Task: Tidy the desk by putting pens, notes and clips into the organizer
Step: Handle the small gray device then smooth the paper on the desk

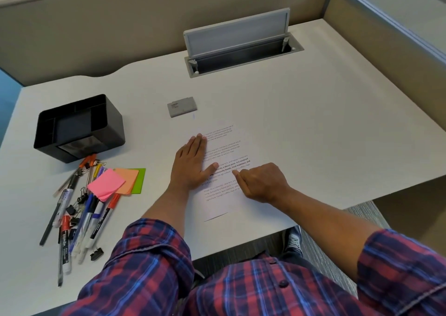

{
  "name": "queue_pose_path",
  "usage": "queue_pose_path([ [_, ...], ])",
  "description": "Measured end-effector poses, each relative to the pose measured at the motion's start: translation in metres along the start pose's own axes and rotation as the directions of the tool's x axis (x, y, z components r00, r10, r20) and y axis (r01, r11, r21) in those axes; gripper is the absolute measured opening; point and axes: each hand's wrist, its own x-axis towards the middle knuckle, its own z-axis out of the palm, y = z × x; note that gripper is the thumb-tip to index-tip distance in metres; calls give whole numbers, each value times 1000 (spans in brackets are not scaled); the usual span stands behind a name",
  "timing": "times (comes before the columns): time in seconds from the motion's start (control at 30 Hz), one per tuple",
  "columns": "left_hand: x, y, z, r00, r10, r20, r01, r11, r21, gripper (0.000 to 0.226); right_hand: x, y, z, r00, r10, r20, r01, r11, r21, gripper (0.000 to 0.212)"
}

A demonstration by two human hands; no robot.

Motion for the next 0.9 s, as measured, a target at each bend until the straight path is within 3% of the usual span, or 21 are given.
queue_pose_path([
  [0.9,0,-1,0,1000,10,6,-10,1000,-20,95,-2,7,7,995,-94,-17,95,990,101,50],
])
